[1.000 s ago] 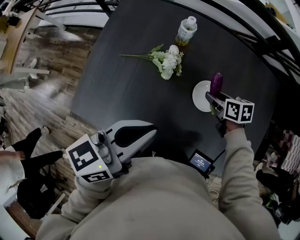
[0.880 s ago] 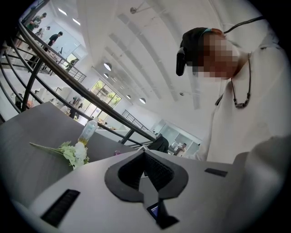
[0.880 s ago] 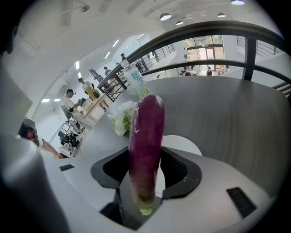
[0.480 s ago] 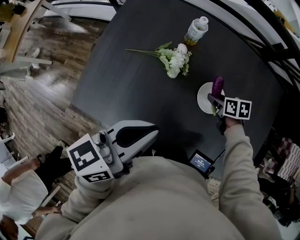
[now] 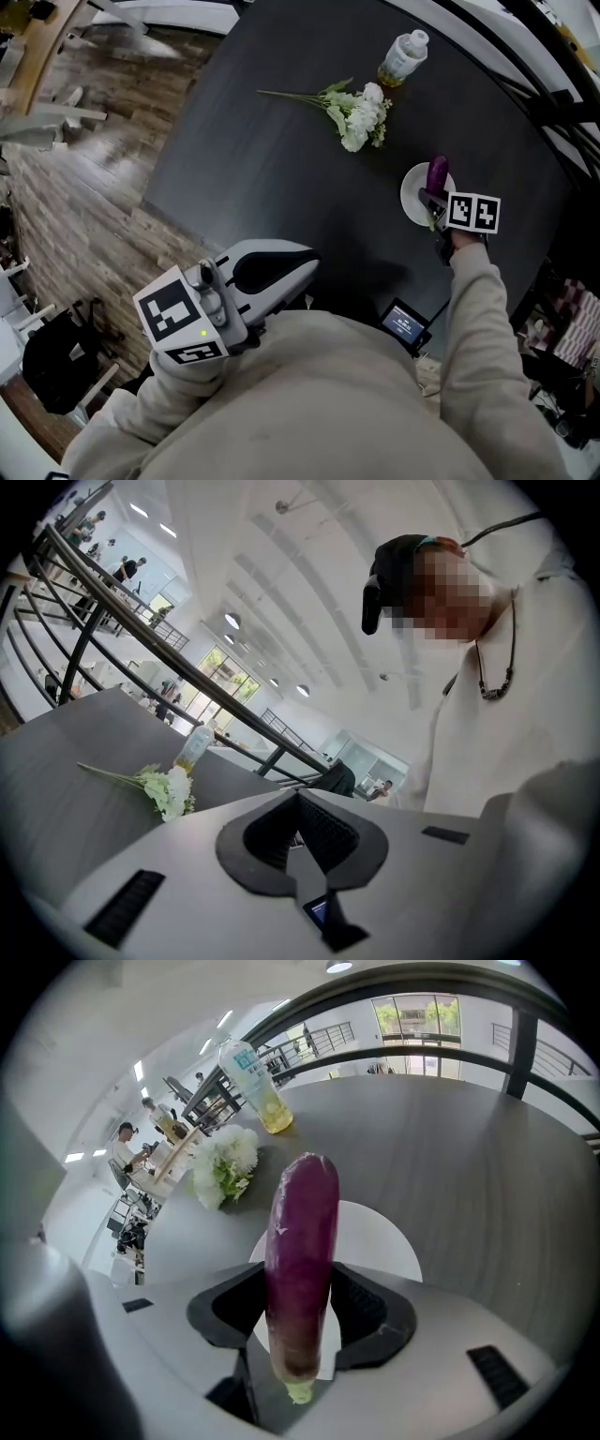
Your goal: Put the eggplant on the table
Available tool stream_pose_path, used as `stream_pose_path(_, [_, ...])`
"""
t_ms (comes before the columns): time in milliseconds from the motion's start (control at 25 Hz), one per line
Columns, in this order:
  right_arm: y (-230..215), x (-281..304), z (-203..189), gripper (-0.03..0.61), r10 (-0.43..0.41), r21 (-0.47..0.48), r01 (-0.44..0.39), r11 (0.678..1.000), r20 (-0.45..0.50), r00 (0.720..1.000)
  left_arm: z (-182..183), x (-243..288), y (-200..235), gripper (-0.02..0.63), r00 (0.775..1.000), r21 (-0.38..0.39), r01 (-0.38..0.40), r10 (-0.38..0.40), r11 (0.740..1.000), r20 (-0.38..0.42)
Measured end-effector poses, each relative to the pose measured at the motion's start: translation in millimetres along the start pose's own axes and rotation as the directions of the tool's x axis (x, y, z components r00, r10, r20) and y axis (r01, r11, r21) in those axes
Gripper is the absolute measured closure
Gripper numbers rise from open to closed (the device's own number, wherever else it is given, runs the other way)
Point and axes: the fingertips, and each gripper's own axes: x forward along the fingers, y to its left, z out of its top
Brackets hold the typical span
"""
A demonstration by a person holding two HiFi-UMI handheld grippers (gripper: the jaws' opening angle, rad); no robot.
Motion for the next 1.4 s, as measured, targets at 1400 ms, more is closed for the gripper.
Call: stream_pose_path(1400, [-0.1, 8.4, -4.6, 0.333, -0.097, -0.077, 0.093, 0.993, -0.050, 0.994, -6.2, -6.9, 5.0, 0.609, 1.000, -0.004, 0.001, -0.001, 1.000, -0.021])
